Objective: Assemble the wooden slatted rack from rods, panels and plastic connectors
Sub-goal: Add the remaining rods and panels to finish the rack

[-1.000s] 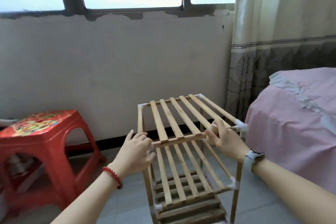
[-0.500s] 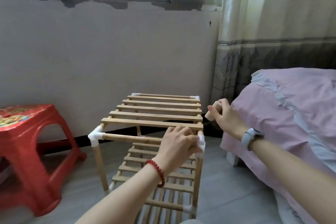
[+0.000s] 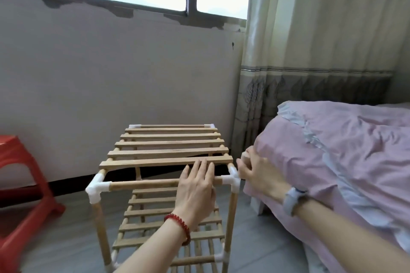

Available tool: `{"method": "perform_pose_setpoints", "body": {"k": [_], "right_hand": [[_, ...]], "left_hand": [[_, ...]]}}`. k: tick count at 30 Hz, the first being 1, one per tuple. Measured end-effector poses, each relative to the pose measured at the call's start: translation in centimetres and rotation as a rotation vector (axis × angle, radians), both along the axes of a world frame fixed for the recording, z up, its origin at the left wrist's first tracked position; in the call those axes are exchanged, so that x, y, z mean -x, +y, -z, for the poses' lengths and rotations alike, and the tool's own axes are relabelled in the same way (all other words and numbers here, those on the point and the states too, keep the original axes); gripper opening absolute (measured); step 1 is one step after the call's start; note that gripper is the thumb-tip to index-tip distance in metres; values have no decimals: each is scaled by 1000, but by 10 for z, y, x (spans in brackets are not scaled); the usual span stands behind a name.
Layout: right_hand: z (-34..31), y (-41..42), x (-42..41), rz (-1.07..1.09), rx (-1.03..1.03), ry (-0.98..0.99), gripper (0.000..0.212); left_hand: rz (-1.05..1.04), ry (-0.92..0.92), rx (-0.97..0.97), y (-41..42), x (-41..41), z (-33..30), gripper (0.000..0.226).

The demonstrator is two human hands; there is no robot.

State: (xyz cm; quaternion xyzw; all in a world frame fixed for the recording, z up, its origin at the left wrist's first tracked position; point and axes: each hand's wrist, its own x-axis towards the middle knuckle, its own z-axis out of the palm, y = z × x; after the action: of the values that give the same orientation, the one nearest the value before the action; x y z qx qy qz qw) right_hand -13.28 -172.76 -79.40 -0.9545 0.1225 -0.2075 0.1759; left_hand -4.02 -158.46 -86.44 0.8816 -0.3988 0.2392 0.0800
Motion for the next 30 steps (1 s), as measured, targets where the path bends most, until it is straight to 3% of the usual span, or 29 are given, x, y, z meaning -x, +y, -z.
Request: {"method": "perform_pose_setpoints", "body": {"k": [2,5,6,9,10,12,15,16,19,24,27,30], "right_hand": [[-31,-12,-9,20,49,-67,20],[-62,-19,-10,54,-121,-505,22],[-55,-14,-9,52,-142,-502,22],[0,15,-1,8,152,37,23],[-3,12,-2,22,205,70,23],[-36,-1,-11,62,122,-125,23],[-60,-6,-13,95,-147,-627,23],[-46,-2,-11,110,-104,-586,22],[9,12,-4,47,23,-63,21],[-7,12,-22,-125,-108,-81,16],[13,42,-32,-281,-258,100,21],[34,68,-43,-327,-165,116,21]], "left_hand": [[7,5,-20,1,-4,-4,63],[6,24,-21,2,-3,-8,64],[-1,15,-16,1,-4,-11,64],[-11,40,-28,2,-2,-9,65],[-12,41,-33,4,-1,-7,66],[-11,46,-30,4,0,-7,66],[-17,46,-19,3,0,-5,66],[-14,46,-21,2,0,-4,66],[20,61,-37,5,-1,-3,66],[26,100,1,44,-25,-15,63],[-45,120,52,104,-52,-24,64],[-168,153,16,176,-73,-19,59]]}}
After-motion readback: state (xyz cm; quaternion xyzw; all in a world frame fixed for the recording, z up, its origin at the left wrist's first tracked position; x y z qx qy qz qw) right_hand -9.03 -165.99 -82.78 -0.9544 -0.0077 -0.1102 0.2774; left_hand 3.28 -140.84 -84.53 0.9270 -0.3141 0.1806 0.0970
